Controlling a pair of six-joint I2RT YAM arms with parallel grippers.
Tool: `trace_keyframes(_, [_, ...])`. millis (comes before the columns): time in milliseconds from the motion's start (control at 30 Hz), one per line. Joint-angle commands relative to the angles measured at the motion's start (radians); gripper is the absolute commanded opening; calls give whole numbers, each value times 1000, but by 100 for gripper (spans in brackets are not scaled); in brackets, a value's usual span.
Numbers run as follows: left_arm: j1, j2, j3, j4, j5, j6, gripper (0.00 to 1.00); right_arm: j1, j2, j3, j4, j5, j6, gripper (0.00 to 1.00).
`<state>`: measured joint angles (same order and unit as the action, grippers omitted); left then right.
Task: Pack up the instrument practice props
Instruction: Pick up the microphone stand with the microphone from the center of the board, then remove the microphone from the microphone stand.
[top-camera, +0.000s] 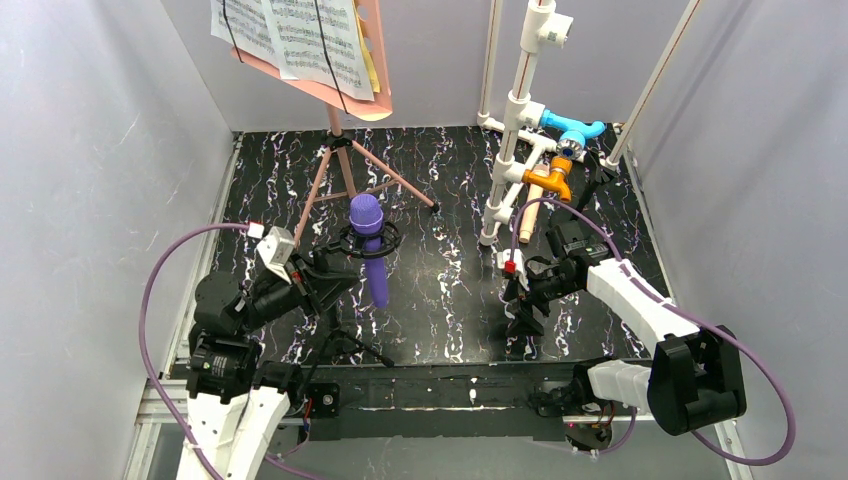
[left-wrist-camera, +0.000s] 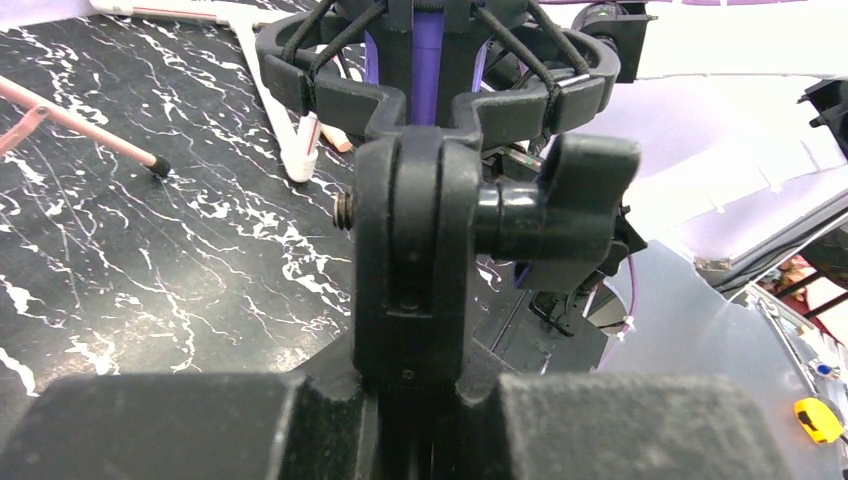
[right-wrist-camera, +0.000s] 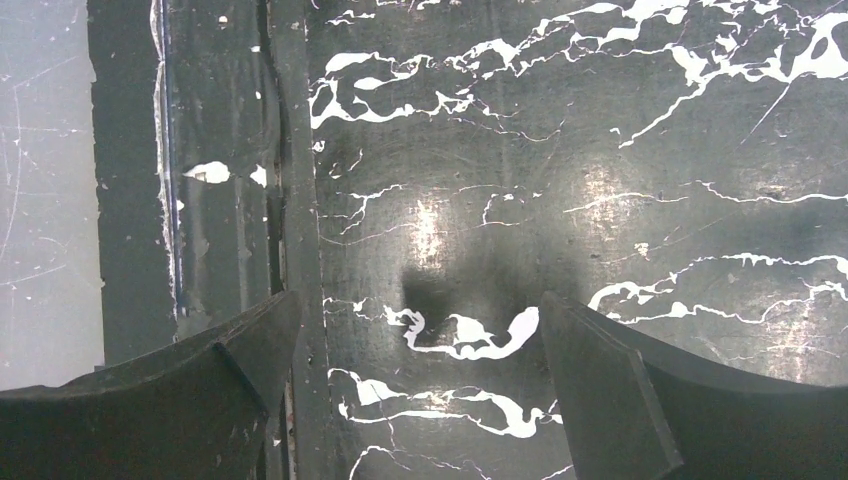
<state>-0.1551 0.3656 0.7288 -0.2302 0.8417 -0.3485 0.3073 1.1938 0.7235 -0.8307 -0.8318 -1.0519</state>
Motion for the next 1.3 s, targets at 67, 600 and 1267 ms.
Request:
trace_keyframes(67, [-67, 34, -14, 132, 12, -38, 0, -17, -8, 25, -48, -49, -43, 98])
trace_keyframes(600, [-559, 299, -17, 240, -369, 124, 0, -48, -21, 34, -81, -52, -72, 98])
trace_keyframes(1267, [-727, 583, -33, 556, -580, 321, 0, -49, -94, 325, -435, -130, -214, 98])
